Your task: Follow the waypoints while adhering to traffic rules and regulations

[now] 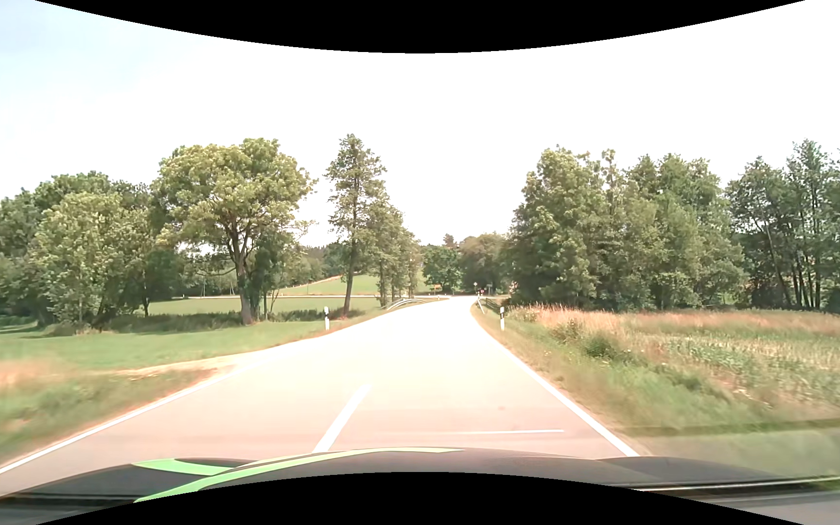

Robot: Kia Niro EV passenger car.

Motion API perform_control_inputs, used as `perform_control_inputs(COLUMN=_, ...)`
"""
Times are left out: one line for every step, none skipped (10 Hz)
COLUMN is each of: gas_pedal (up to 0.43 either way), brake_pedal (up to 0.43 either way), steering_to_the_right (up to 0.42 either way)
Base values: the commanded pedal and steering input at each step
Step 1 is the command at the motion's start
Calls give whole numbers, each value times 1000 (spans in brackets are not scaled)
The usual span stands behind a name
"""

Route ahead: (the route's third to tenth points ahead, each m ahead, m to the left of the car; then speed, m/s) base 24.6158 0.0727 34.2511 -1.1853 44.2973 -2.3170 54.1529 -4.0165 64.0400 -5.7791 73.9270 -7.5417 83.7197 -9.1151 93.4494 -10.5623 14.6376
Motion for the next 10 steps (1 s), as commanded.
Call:
perform_control_inputs(gas_pedal=0, brake_pedal=0, steering_to_the_right=27)
perform_control_inputs(gas_pedal=0, brake_pedal=0, steering_to_the_right=24)
perform_control_inputs(gas_pedal=0, brake_pedal=0, steering_to_the_right=23)
perform_control_inputs(gas_pedal=0, brake_pedal=0, steering_to_the_right=22)
perform_control_inputs(gas_pedal=39, brake_pedal=0, steering_to_the_right=20)
perform_control_inputs(gas_pedal=59, brake_pedal=0, steering_to_the_right=18)
perform_control_inputs(gas_pedal=67, brake_pedal=0, steering_to_the_right=17)
perform_control_inputs(gas_pedal=67, brake_pedal=0, steering_to_the_right=16)
perform_control_inputs(gas_pedal=79, brake_pedal=0, steering_to_the_right=15)
perform_control_inputs(gas_pedal=98, brake_pedal=0, steering_to_the_right=14)
